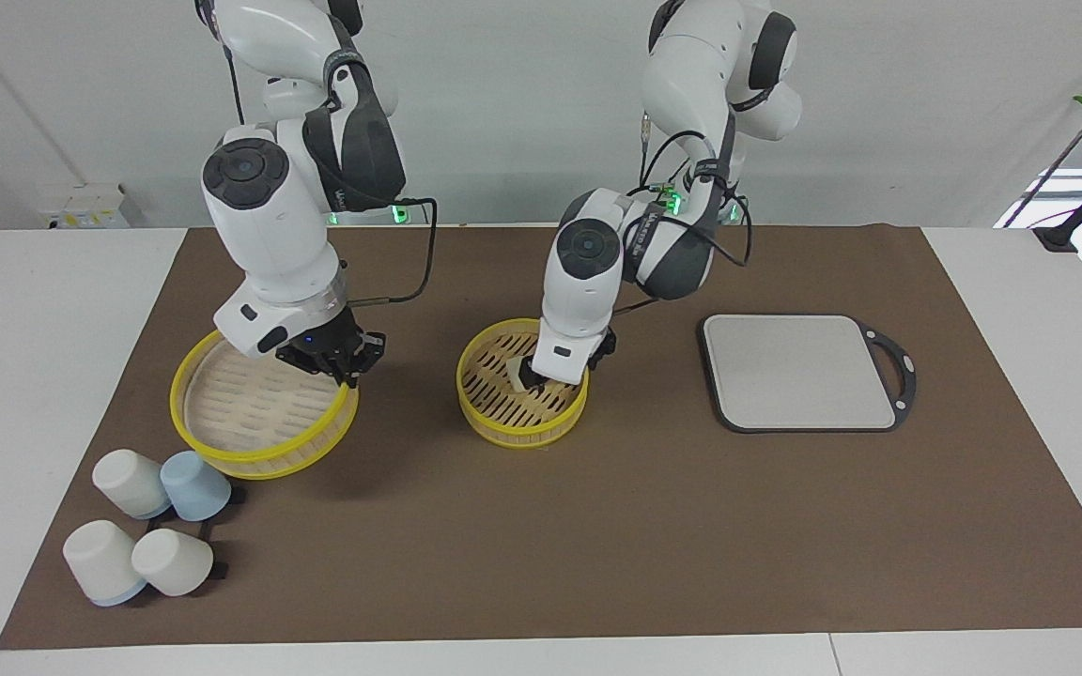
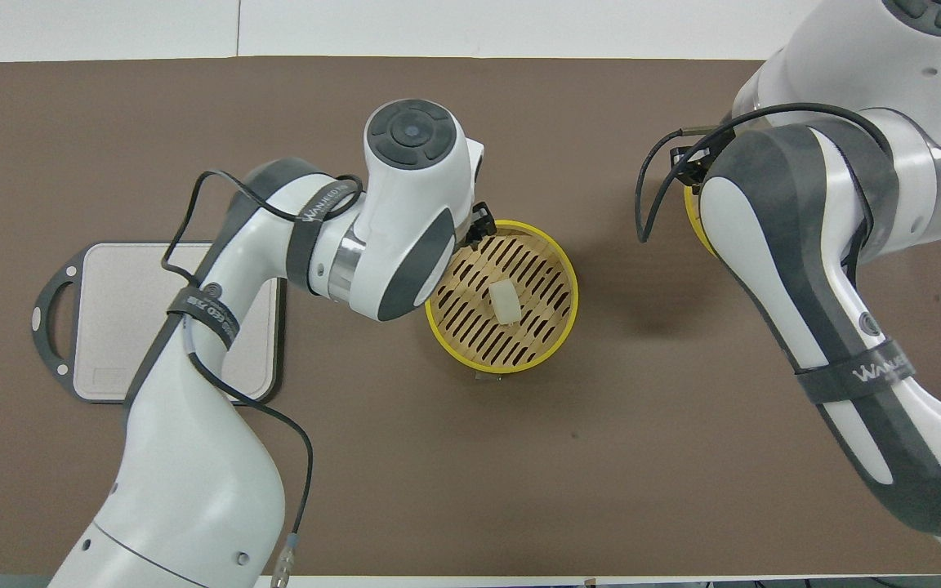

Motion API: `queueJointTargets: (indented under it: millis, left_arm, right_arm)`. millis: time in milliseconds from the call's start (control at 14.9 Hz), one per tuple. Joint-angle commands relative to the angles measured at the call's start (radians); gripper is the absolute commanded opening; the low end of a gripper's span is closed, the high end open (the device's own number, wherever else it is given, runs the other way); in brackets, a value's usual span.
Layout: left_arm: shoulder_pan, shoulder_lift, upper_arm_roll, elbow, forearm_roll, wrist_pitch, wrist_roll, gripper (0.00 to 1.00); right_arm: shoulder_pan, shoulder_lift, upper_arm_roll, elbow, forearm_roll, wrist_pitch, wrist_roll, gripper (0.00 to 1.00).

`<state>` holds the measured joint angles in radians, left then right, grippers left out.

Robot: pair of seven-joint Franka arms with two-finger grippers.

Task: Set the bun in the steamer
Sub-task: 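Lower the bun into the steamer and open the left gripper, then bring the lid over the steamer with the right gripper while the left gripper withdraws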

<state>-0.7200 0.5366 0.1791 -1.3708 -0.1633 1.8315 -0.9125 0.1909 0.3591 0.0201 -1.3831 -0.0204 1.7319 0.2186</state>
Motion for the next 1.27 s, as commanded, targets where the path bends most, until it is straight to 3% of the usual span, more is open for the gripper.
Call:
queueJointTargets:
  millis: [0,469,737,1205]
  left_arm:
    - [0.063,-0.090,0.023,-0.047,-0.001,-0.023,0.004,1.00]
    - [0.232,-0.213,0.022,-0.051,0.042,-0.202,0.156,1.00]
    - [0.310,-0.328,0.022,-0.115,0.041,-0.259,0.291,1.00]
    - [0.373,-0.455,0.025,-0.183,0.042,-0.356,0.489,1.00]
  right_arm:
    - [0.088,-0.029,0.006,-0.016,-0.003,0.018,0.134,0.00]
    - [0.333,0.076,0.001,0.061,-0.012,0.057,0.494,0.00]
    - [0.401,0.179,0.001,0.151,-0.012,0.076,0.626,0.00]
    - [0.467,0.231,0.006,0.148,-0.009,0.159,0.746,0.00]
